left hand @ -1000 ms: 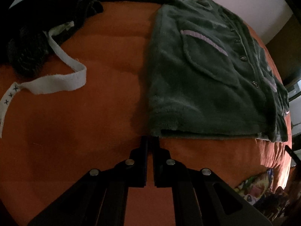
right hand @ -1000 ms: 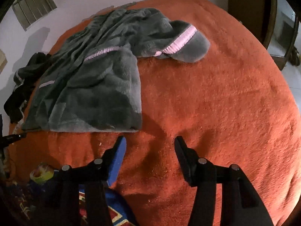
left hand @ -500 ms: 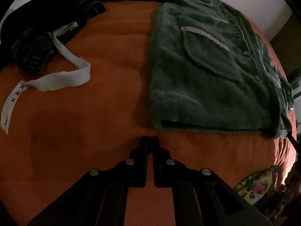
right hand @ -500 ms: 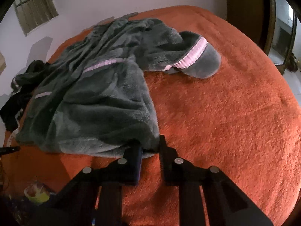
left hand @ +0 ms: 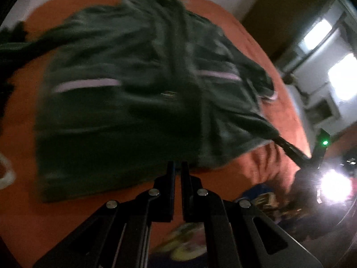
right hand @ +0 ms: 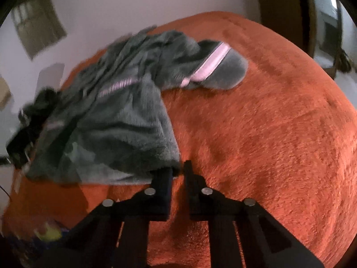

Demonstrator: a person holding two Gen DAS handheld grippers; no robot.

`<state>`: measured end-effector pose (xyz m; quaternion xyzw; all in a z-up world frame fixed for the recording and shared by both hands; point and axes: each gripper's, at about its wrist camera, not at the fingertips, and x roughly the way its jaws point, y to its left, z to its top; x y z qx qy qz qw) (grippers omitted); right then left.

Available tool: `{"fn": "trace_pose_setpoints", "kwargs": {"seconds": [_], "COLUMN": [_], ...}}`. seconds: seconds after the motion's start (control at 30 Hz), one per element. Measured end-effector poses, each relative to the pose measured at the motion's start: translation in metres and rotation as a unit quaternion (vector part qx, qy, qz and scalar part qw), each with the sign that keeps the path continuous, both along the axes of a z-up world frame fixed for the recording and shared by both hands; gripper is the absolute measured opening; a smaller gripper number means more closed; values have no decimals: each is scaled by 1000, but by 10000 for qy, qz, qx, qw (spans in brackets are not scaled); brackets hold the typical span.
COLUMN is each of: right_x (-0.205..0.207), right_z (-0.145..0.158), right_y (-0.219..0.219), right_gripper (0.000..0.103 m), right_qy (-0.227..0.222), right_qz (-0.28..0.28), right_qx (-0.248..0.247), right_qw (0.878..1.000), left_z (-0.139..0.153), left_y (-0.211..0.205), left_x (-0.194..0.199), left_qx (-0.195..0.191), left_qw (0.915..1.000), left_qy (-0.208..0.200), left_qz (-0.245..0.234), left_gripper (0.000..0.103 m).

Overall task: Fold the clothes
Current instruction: 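Grasp the pink-striped sleeve cuff with the right gripper and lift it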

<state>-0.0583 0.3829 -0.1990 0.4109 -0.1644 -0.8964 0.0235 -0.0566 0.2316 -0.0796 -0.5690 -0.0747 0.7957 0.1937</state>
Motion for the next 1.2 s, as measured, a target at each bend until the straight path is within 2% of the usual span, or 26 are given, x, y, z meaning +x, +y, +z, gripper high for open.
{"fn": "trace_pose_setpoints", "kwargs": {"seconds": [0.17,0.23,0.3,0.37,0.53,0.63,0.7,0.73,0.77,0.83,0.97,1.07,1.1,1.2], "right_x": [2,1,-1,-3,-11,-15,-18,-19,-19,-17,4,24,27,19], "right_z": [-3,-4,-3,0,1,2,0,0,1,5,22,28,22,-11], "right_y": [-23,-21,-17,-13,-22,-24,-25,-26,-27,-28,-17,4,11,22], "right_gripper": [7,7,11,24,25,25,25,22,7,5,4,3,3,3], "right_qy": [-126,-170,-205,-178,-153,-19,27,89,168,254,518,600,486,-100], "right_qz": [263,204,105,12,113,110,146,220,323,478,387,174,97,18], "right_qx": [779,733,629,587,884,871,854,891,949,1045,792,326,217,25], "right_qw": [9965,9970,9978,9981,9959,9961,9962,9957,9948,9931,9948,9975,9985,9999], "left_z": [-23,-27,-31,-32,-20,-9,-10,-15,-21,-34,-37,-23,-25,-60], "left_y": [36,40,42,40,37,42,45,48,49,52,46,30,27,28], "left_x": [3,2,-5,-7,-6,-6,-10,-13,-15,-17,-6,10,14,15], "left_qx": [63,73,20,-23,-261,-353,-413,-442,-449,-400,-241,163,146,-386], "left_qw": [9991,9989,9988,9989,9994,9994,9991,9989,9987,9987,9993,9980,9974,9956], "left_qy": [-335,-385,-460,-464,-201,25,-16,-92,-174,-292,-159,91,46,-492], "left_qz": [-261,-244,-151,-59,98,-26,-102,-131,-137,-97,243,606,703,696], "left_gripper": [5,5,5,5,5,5,5,5,5,5,1,1,1,1]}}
